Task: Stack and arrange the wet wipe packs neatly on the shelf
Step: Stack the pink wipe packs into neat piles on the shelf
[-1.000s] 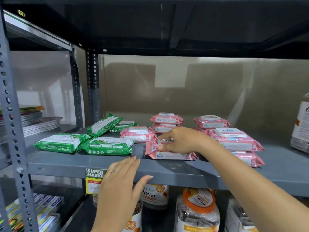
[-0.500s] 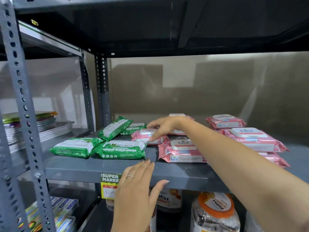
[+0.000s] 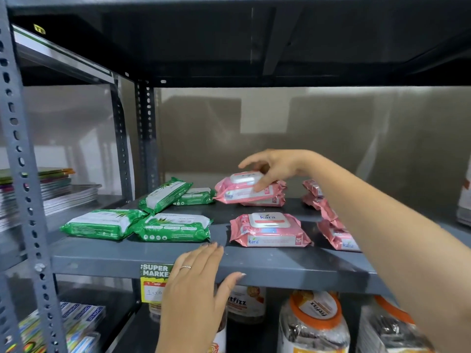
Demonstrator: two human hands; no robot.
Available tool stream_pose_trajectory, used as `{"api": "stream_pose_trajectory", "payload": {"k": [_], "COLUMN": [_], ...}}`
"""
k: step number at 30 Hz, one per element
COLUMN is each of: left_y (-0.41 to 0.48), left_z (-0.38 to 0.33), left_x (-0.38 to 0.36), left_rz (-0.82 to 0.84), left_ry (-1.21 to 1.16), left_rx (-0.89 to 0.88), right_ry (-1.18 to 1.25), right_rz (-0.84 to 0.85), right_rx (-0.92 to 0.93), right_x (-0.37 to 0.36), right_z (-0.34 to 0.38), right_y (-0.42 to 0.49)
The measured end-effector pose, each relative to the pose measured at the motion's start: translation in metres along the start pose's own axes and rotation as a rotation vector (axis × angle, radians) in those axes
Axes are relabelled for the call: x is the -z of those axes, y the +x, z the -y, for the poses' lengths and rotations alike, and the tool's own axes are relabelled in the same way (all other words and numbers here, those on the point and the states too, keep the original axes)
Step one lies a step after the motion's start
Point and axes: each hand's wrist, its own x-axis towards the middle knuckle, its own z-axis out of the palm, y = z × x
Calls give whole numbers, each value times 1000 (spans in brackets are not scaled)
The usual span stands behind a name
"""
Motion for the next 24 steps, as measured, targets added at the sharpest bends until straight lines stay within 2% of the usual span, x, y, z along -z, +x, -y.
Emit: {"api": "stream_pose_trajectory", "payload": {"k": [5,12,16,18,24], "left_y": [-1,-1,-2,-2,-2], "left_z": [-1,-2,-3,-4,-4], "left_x": [2,3,3,4,5], "left_rz": [18,28,49,47,46], "left_ry": [-7,-8,-3,-5,-15], "left_rx": [16,31,48,48,53], "right_ry": [51,-156,-23,-47,-167], "right_rz": [18,80,76,87,-72], "right_rx": [62,15,86,88,-4], "right_x": [2,-17,-10,-14,-22], "right_z": [-14,-20,-13,-9,-3], "right_y": [-57,-82,-88,-86,-73]}}
